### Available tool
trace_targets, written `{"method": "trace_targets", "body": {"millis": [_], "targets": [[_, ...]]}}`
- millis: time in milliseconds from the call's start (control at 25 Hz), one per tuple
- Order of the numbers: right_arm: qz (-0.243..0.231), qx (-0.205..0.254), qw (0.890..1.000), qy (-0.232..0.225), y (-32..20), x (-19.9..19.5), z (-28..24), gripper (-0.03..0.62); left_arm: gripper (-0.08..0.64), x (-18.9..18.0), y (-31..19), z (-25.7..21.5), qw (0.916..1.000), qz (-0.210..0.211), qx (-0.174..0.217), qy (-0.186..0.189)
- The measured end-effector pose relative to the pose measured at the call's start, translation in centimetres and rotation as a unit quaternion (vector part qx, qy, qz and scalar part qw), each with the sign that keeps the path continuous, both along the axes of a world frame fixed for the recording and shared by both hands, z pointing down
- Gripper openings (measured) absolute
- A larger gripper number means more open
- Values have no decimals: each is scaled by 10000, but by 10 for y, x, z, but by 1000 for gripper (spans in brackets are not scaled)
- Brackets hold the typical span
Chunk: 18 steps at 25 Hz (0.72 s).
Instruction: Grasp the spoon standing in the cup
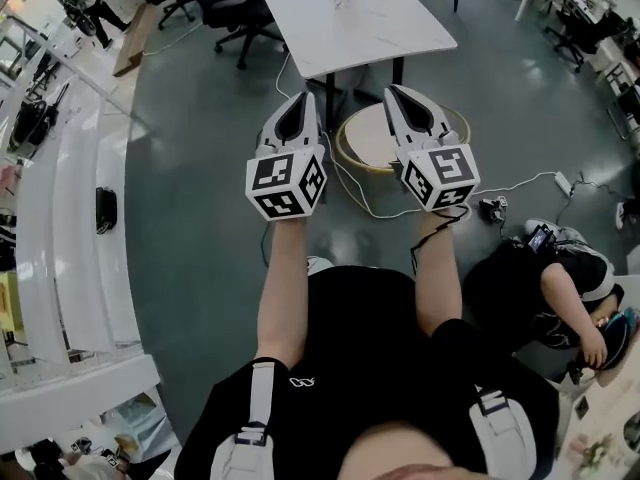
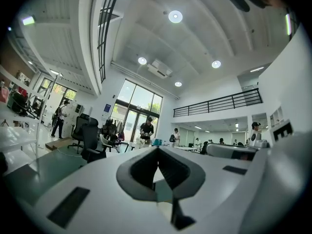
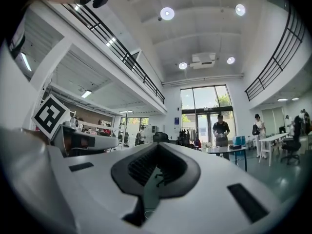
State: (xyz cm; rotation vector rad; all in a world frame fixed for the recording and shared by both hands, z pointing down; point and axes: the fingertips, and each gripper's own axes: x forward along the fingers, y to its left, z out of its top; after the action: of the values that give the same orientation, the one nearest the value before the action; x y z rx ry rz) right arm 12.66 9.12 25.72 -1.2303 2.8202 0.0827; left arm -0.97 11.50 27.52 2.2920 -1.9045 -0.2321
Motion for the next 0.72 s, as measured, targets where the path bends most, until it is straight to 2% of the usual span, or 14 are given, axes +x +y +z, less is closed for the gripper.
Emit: {"method": "trace_targets", "body": {"millis": [440,600,720], "targets": [[-174,145,9996,-192,-29,-19,-10,6,15,-30,-20,-15,9997,-169,161,19],[-177,174,9995,-197,-52,-31,-8,6,15,-44,-43,-14,9997,-119,197,11],[-70,193,9996,-216,-78,-36,-3,6,15,-61,-69,-4,9998,-153,79,28]]}}
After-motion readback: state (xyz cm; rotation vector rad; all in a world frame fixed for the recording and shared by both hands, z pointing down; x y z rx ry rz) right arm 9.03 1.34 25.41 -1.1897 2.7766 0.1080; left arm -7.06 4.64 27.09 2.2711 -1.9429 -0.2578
